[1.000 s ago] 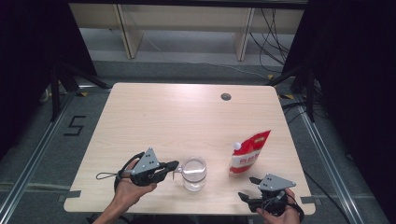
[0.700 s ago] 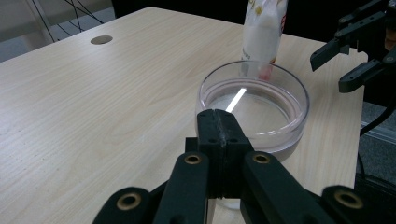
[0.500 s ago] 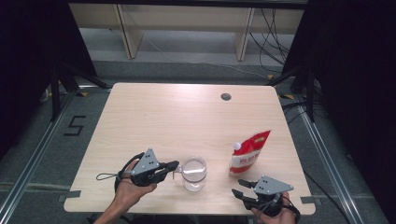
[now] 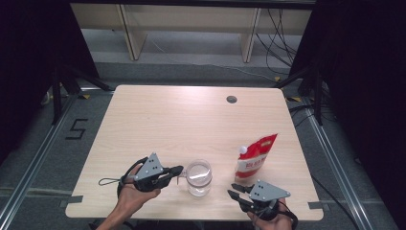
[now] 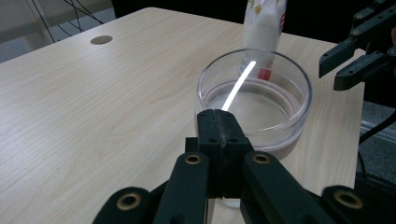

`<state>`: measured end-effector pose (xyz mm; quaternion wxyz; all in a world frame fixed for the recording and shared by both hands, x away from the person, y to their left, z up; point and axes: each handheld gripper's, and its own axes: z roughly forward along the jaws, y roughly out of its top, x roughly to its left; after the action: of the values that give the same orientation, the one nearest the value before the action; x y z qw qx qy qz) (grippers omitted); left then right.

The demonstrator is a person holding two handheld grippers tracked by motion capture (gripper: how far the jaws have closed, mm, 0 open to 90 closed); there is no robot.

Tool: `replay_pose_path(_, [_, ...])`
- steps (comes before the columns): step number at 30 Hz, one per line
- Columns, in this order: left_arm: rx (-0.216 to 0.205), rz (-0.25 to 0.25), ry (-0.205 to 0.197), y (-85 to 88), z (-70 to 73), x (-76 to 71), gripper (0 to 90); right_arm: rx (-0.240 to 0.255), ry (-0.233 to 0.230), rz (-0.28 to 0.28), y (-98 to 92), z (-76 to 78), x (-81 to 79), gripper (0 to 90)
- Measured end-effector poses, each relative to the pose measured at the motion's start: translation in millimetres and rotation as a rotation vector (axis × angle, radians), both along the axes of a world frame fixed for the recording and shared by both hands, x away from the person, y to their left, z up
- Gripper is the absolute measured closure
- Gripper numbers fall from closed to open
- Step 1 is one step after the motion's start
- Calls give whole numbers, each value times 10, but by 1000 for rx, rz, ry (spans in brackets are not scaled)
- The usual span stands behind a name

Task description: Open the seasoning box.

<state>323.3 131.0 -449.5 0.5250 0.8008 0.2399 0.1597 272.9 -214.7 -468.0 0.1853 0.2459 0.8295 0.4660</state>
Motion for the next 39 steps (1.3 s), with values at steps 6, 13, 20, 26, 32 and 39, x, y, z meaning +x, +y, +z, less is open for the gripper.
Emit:
replay_pose_path(6, [1,-8,4,-17,-4,-17,892,22,-42,15,113,40,39,826])
replay_pose_path(13, [1,-7,8,-17,-2,-19,892,5,-67,40,276,48,130,872])
replay_pose_path(20, [11,-16,-2,-9,-2,-25,893,-6,-82,39,334,52,180,881])
replay_pose_path(26, [10,-14,-3,-7,-4,-25,893,-9,-96,50,376,74,229,886])
replay_pose_path(32, [-2,-11,7,-5,-9,-27,892,-13,-90,49,429,72,281,887])
replay_pose_path(39, [-6,-11,10,4,-15,-20,892,-14,-111,91,504,110,327,882])
